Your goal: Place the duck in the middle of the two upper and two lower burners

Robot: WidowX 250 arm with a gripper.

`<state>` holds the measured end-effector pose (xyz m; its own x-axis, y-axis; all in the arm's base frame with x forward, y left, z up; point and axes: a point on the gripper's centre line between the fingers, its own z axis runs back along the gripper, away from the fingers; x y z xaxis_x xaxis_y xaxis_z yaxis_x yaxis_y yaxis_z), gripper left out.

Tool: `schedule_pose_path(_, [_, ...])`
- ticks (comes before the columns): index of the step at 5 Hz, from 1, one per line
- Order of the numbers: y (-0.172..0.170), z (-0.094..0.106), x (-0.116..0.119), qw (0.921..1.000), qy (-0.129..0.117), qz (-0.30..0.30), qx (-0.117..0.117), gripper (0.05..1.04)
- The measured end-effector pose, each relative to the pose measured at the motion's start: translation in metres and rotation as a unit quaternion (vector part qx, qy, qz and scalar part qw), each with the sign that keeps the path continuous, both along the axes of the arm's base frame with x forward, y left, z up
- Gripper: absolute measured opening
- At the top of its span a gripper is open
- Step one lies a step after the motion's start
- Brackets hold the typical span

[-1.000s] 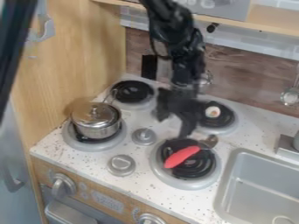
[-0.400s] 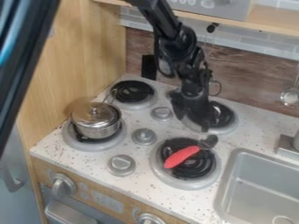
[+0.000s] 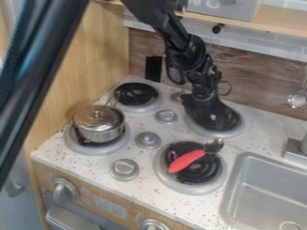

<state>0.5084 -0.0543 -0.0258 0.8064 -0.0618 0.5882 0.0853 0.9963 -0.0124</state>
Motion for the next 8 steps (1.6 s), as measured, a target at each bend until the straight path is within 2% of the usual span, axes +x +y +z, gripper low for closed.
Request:
schedule_pose_path(2, [-0.002, 0.001, 0.030, 0.9992, -0.028, 0.024, -0.014, 0.999])
schedule_pose_path(3, [-0.001, -0.003, 0.037, 0.9989, -0.030, 0.035, -0.013, 0.999])
schedule_pose_path(4, [-0.001, -0.014, 0.039, 0.9991, -0.014, 0.040, -0.010, 0.939])
schedule_pose_path(5, [-0.003, -0.016, 0.036, 0.9990, -0.010, 0.044, -0.008, 0.653])
schedule_pose_path(6, [-0.002, -0.020, 0.029, 0.9992, -0.004, 0.039, 0.000, 0.462])
schedule_pose_path(7, [0.004, -0.014, 0.014, 0.9992, 0.003, 0.035, 0.016, 0.350])
schedule_pose_path(8, [0.029, 0.005, -0.006, 0.9974, 0.003, 0.062, 0.037, 0.153])
